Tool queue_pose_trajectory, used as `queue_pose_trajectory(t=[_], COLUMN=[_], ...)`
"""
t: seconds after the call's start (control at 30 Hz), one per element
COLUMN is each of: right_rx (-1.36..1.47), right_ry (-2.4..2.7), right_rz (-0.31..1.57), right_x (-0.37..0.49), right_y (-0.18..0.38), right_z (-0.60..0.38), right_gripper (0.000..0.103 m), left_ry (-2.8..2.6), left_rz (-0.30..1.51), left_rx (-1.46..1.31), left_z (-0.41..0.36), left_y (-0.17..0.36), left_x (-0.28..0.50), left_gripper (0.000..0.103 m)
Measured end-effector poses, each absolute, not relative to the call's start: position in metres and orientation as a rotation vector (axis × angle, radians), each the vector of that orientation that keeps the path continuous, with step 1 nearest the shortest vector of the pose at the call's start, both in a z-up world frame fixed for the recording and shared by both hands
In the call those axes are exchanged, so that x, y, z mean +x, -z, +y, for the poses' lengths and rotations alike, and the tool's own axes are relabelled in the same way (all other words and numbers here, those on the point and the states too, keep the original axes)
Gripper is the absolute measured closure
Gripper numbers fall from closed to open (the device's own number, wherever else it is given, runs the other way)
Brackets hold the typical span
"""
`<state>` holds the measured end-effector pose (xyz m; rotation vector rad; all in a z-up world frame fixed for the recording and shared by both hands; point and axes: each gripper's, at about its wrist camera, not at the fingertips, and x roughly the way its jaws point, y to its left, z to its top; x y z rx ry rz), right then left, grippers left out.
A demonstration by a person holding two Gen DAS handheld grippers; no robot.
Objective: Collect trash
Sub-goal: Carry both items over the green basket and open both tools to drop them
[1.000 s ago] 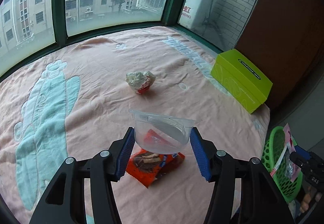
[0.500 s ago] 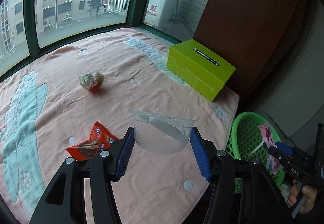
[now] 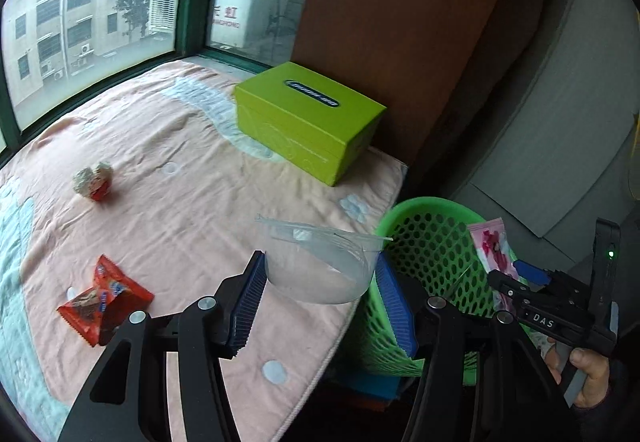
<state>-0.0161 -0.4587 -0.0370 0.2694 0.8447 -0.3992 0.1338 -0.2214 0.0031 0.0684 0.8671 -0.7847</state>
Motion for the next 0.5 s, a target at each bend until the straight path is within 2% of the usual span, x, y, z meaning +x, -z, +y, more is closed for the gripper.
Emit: queue_pose_trajectory(t=[0.1,0.5], right_rx=[0.273,0.316], right_ry=[0.404,0.432], right_rz=[0.841,0.777], right_x=[-0.021,-0.044], right_y=[0.038,0.024], right_z=[-0.464,-0.481], right_gripper=[0.026,0.023], left_ry=[0.816,0.899], left_rz=[0.873,0.893], left_rx=[0.09,0.158], left_z=[-0.239,-0.291], left_y=[0.0,0.005], left_x=[0.126,0.098], left_gripper=[0.049,0.049])
